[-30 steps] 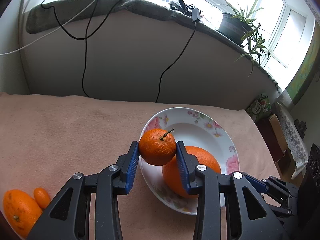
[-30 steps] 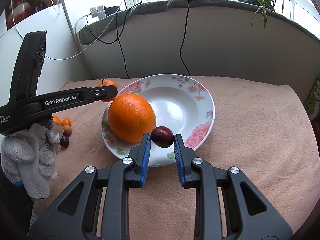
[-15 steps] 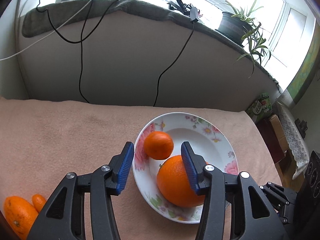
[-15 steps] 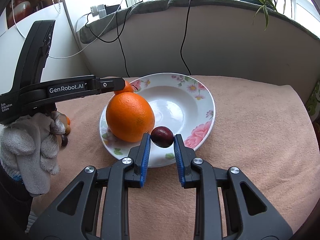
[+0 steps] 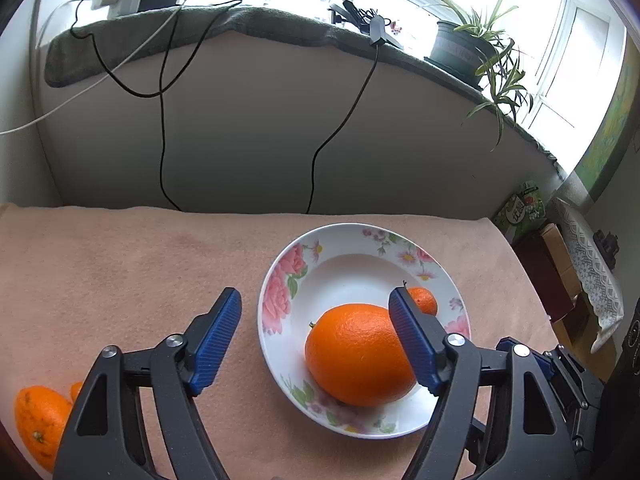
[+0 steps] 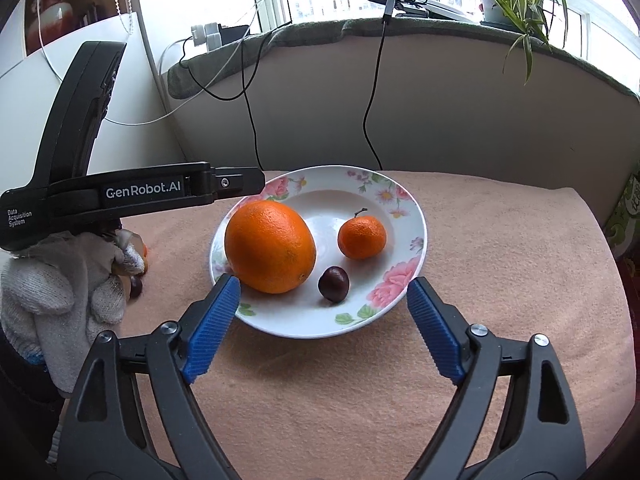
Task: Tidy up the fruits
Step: 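Open both tools to release the fruits and withdraw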
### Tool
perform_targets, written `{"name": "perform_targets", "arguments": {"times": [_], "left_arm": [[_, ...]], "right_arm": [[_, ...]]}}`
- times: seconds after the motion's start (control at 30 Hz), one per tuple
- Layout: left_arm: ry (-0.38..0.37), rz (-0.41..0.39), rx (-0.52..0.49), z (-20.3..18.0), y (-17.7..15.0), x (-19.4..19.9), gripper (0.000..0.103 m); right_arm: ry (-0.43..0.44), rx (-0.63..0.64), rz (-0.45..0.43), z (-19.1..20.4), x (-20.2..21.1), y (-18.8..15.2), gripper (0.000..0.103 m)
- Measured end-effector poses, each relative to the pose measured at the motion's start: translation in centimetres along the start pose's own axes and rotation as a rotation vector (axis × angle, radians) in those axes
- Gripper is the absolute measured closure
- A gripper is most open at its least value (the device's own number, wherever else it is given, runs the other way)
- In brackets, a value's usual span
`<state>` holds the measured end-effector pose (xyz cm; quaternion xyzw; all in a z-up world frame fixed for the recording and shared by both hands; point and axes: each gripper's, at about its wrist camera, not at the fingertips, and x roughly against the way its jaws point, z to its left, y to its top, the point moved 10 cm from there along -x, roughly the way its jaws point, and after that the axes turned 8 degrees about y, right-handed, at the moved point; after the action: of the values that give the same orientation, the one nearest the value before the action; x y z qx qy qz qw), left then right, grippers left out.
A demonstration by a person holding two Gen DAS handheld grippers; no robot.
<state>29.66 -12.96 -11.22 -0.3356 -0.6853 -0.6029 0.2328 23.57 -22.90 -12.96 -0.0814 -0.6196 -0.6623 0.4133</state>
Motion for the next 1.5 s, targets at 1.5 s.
{"name": "perform_targets", "arguments": {"times": [1.5], "left_arm": [[0.075,-0.134,0.053,7.2,-3.0,10.9,0.022]], "right_arm": [[0.066,0.066,0.0,7.2,2.1,-0.6,0.006]]}}
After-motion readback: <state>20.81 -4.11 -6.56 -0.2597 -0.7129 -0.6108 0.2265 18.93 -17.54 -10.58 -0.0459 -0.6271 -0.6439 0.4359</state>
